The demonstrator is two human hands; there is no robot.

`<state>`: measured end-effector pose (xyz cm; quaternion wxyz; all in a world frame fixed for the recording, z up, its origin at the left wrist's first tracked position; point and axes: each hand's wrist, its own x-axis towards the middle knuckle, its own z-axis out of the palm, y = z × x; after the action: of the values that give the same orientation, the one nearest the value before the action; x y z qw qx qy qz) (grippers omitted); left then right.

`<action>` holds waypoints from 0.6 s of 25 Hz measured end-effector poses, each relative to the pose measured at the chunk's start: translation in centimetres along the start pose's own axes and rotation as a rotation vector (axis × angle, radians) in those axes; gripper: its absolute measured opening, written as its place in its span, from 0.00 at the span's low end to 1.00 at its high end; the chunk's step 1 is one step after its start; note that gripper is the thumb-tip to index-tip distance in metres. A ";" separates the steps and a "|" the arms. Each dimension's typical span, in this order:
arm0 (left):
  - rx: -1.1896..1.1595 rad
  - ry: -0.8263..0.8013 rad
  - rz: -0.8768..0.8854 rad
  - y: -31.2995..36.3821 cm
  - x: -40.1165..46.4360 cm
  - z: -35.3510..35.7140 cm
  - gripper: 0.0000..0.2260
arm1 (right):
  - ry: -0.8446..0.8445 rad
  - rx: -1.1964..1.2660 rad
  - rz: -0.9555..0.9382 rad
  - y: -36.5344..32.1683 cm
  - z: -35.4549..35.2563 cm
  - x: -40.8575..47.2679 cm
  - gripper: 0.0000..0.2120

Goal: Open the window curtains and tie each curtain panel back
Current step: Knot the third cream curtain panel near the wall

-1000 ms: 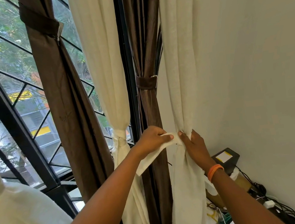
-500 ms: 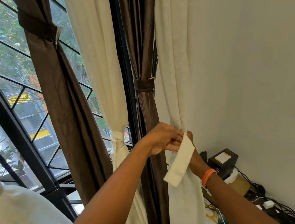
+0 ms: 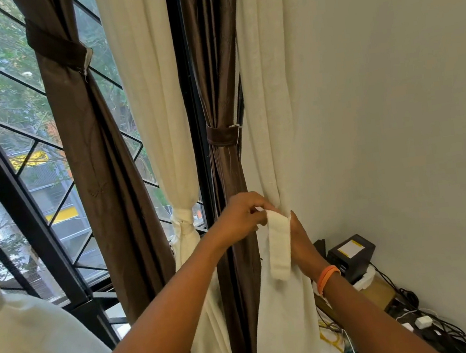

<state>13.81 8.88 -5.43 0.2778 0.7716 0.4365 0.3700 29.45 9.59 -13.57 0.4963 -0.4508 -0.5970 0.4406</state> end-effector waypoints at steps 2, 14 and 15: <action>-0.078 0.039 -0.036 -1.0 0.0 -2.2 0.05 | -0.049 0.026 0.046 -0.9 -0.5 -0.4 0.20; -0.368 0.179 -0.209 -1.3 1.8 -4.6 0.06 | -0.293 0.055 0.121 -1.7 -0.4 -0.8 0.30; -0.418 0.177 -0.229 -1.3 1.9 -4.4 0.06 | -0.304 0.068 0.129 -1.7 -0.4 -0.8 0.29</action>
<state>10.28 11.62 -3.23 0.4322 0.6076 0.4577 0.4843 29.78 8.51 -12.05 0.3859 -0.3991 -0.6199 0.5546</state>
